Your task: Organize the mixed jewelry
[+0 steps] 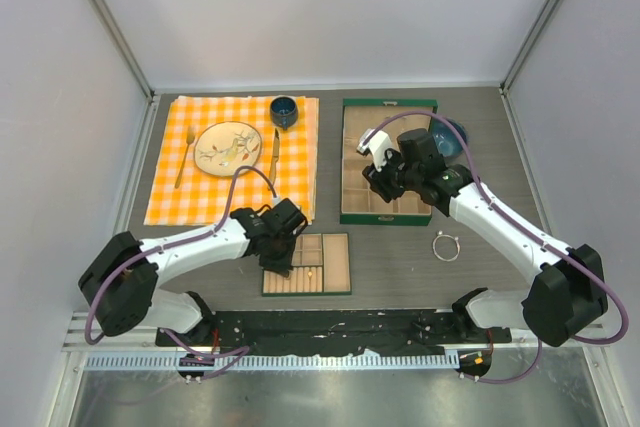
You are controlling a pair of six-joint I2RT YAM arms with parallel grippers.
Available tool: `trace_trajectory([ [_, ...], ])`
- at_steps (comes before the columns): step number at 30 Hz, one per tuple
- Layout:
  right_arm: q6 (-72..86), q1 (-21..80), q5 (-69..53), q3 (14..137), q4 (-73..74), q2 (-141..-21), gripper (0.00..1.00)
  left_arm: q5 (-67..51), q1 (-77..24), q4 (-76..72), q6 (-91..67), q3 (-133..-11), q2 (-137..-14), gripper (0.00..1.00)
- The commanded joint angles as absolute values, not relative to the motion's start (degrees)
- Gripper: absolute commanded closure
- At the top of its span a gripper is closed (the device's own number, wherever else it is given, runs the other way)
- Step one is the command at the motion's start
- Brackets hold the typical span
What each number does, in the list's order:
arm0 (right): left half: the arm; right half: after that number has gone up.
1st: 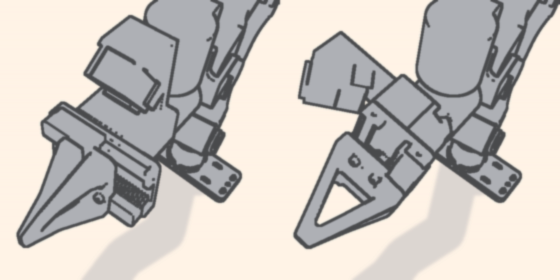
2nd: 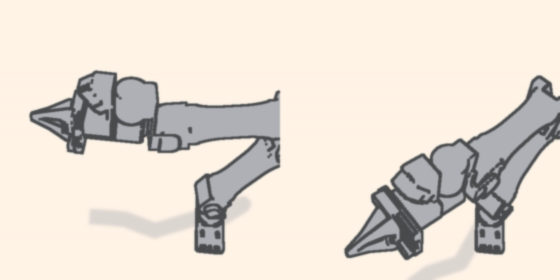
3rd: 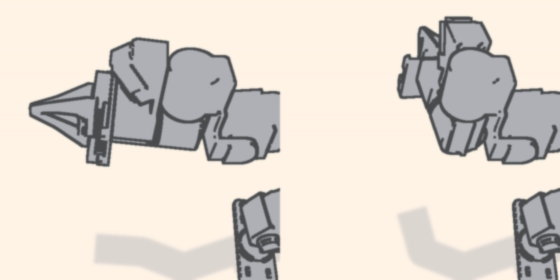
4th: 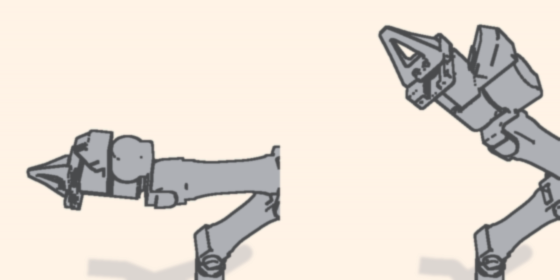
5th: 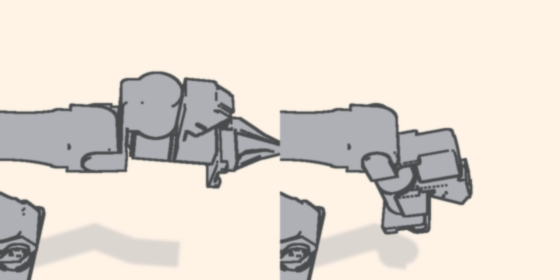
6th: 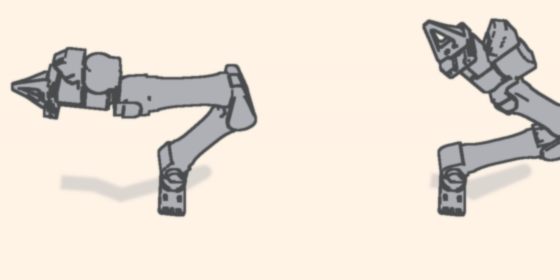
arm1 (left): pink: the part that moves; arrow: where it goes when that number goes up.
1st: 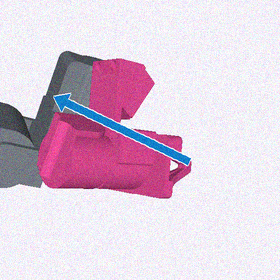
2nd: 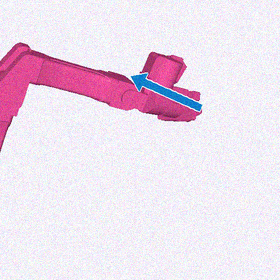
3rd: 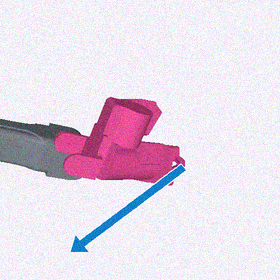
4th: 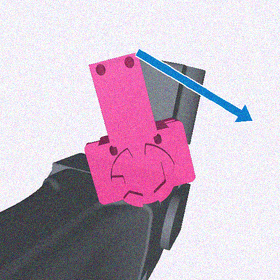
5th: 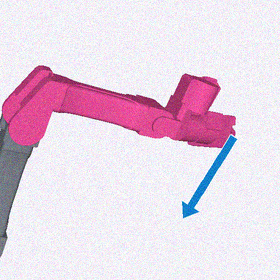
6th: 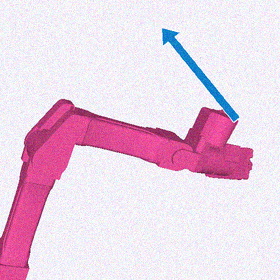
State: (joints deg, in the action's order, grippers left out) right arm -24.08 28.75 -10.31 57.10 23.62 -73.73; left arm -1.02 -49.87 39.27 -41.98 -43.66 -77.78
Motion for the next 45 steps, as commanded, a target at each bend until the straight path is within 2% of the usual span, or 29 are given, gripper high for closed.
trace_trajectory([
  [1, -24.78, 28.65, -9.76, 57.13, 21.88, -71.46, 0.52, 3.16, -50.27, 37.79, -41.75, -45.79, -78.66, 1.0],
  [45, -25.66, 28.65, -7.56, 55.37, 21.8, -72.07, 0.53, 11.87, -59.76, 42.54, -42.98, -55.46, -88.5, 1.0],
])
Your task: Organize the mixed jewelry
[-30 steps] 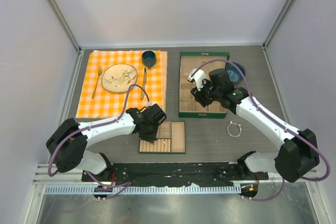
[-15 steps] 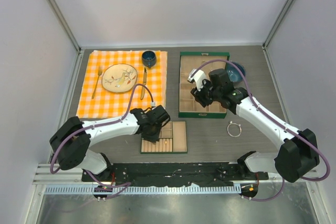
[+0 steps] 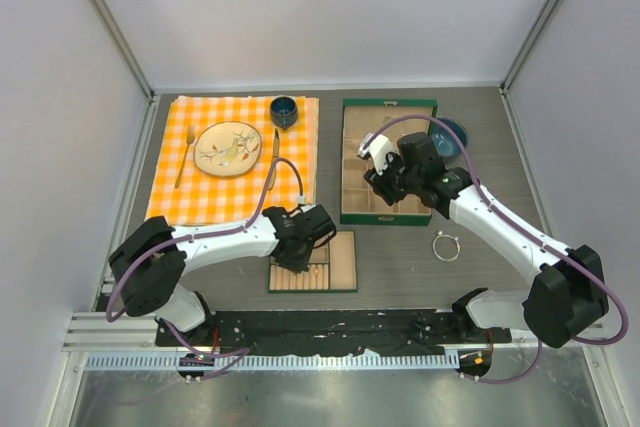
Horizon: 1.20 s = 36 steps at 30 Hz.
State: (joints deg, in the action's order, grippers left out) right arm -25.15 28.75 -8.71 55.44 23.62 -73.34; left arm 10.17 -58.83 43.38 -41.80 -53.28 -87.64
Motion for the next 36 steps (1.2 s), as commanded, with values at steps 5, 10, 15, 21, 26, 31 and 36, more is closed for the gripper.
trace_trajectory([
  [5, -26.1, 28.57, -7.38, 54.67, 21.62, -72.07, 0.52, 11.52, -60.12, 42.45, -43.42, -54.85, -88.86, 1.0],
  [10, -26.28, 28.57, -7.12, 54.32, 21.18, -72.07, 0.52, 10.99, -60.64, 42.71, -43.68, -55.11, -89.3, 1.0],
  [15, -26.28, 28.65, -7.12, 54.23, 20.92, -72.33, 0.52, 10.72, -61.08, 42.45, -43.59, -54.84, -89.21, 1.0],
  [21, -26.28, 28.65, -6.95, 54.05, 20.74, -72.33, 0.53, 10.9, -62.4, 41.92, -43.15, -54.84, -90.17, 1.0],
  [26, -26.28, 28.65, -6.86, 54.05, 20.83, -72.25, 0.53, 11.25, -63.98, 41.66, -42.8, -55.37, -91.14, 1.0],
  [31, -26.37, 28.65, -6.94, 53.96, 20.74, -71.81, 0.52, 11.78, -65.04, 41.75, -41.92, -56.6, -92.55, 1.0],
  [36, -26.63, 28.65, -7.12, 53.53, 20.74, -71.54, 0.53, 11.08, -65.57, 41.4, -41.57, -56.95, -93.6, 1.0],
])
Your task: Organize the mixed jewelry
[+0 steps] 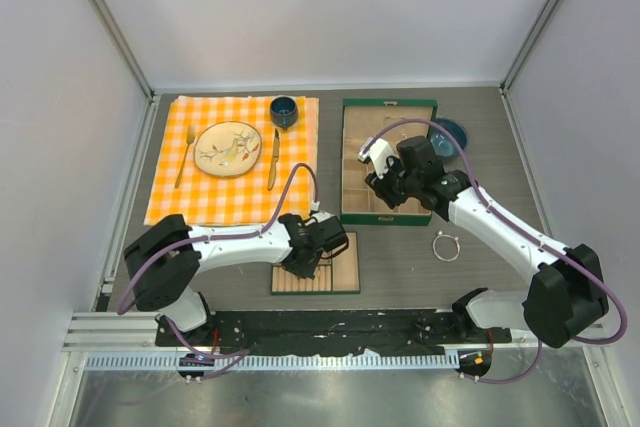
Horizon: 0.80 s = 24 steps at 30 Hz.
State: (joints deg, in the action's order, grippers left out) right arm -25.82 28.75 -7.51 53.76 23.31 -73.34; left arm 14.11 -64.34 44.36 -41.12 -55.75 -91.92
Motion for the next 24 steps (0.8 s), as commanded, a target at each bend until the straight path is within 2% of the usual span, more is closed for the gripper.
trace_trajectory([
  [1, -26.63, 28.65, -7.03, 53.53, 20.74, -71.28, 0.52, 10.73, -65.57, 41.31, -41.4, -56.95, -93.78, 1.0],
  [4, -26.72, 28.65, -6.94, 53.18, 20.65, -71.1, 0.53, 10.72, -65.57, 40.96, -40.87, -56.78, -93.69, 1.0],
  [9, -26.81, 28.65, -6.86, 52.91, 20.74, -71.02, 0.53, 9.93, -65.57, 40.34, -40.17, -56.51, -93.16, 0.85],
  [13, -26.81, 28.74, -6.77, 52.82, 20.83, -70.84, 0.53, 9.75, -65.57, 40.17, -39.64, -56.69, -92.99, 0.78],
  [24, -26.89, 28.65, -6.5, 52.91, 21.0, -71.02, 0.53, 12.92, -65.57, 40.52, -37.62, -57.74, -90.09, 0.76],
])
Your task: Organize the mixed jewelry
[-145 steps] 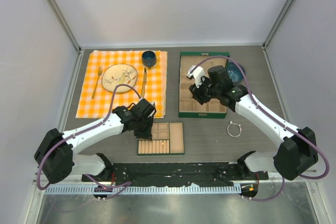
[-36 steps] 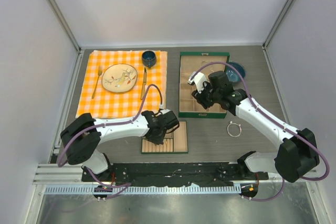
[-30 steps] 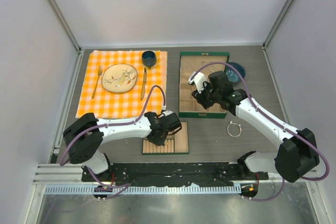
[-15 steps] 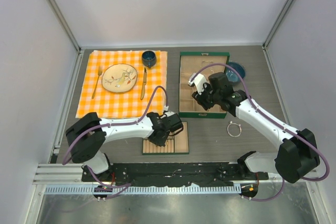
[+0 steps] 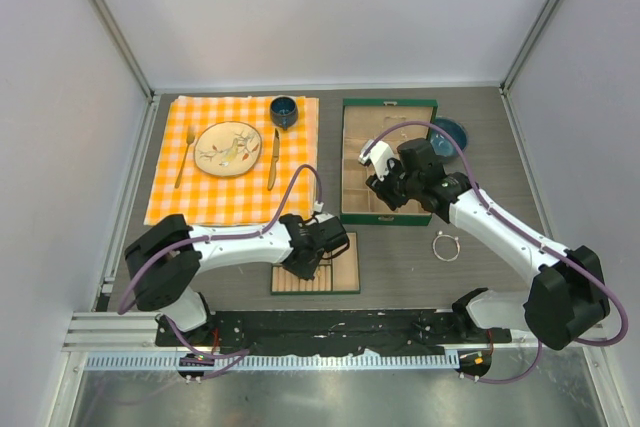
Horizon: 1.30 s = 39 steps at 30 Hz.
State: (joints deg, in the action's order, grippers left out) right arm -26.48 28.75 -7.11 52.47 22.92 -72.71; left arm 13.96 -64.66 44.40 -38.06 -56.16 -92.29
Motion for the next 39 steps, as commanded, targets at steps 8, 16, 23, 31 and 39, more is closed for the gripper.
trace_trajectory([
  [8, -27.07, 28.65, -6.15, 52.56, 21.01, -71.28, 0.53, 13.1, -65.13, 41.48, -36.12, -58.71, -87.63, 0.75],
  [16, -26.98, 28.65, -6.15, 53.35, 21.18, -72.25, 0.53, 12.48, -62.76, 40.78, -35.77, -57.75, -85.43, 0.73],
  [23, -26.89, 28.65, -6.5, 53.79, 21.36, -72.77, 0.52, 12.83, -60.12, 39.29, -35.25, -56.16, -84.02, 0.74],
  [31, -26.81, 28.65, -6.68, 53.44, 21.45, -72.33, 0.53, 12.57, -59.41, 38.32, -34.28, -55.9, -84.29, 0.76],
  [39, -26.98, 28.57, -6.24, 52.82, 21.36, -71.19, 0.53, 11.78, -59.33, 37.88, -33.4, -54.32, -83.41, 0.76],
])
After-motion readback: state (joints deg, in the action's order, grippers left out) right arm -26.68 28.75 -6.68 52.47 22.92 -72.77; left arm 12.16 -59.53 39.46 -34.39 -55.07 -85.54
